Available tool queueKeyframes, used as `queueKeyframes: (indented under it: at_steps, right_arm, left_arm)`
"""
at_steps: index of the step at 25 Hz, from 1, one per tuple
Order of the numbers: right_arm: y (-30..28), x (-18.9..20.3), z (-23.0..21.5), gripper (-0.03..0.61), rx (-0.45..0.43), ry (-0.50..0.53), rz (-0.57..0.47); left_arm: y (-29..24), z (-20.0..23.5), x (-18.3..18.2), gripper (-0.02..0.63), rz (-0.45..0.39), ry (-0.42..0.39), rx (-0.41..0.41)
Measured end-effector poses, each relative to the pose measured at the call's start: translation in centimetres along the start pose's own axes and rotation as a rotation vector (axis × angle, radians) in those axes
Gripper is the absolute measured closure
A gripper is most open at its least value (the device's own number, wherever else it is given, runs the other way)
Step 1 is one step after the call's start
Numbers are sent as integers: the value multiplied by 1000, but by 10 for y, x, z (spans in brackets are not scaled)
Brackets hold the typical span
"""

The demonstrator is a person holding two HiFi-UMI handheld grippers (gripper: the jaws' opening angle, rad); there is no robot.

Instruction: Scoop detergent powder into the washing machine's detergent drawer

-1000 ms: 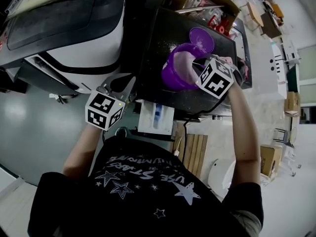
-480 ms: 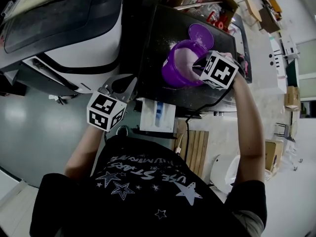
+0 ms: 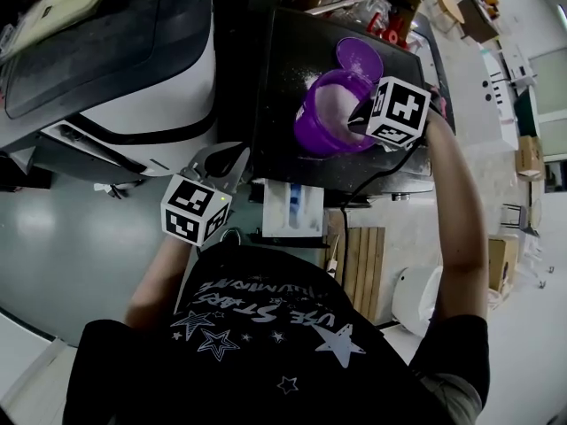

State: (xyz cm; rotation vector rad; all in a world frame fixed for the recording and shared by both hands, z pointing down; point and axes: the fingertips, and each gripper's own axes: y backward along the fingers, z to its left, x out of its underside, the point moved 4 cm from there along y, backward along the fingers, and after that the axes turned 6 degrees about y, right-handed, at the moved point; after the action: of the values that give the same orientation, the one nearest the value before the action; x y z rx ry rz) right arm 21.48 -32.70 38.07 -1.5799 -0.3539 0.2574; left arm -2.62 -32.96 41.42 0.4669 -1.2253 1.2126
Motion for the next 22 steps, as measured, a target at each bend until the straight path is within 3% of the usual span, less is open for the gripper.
queueKeyframes:
  at_steps: [5,11,22]
  right_arm:
    - [3,-3,3,541,-51,-43,-30]
    - [4,-2,4,541,-48,-80,-62]
    - [15,1,1,541,-105,-279,-222]
  left_arm:
    - [4,3,5,614,17,10,13]
    - [9,7,10,614,29,10,18]
    - [18,-3,17,614,31,10,-2]
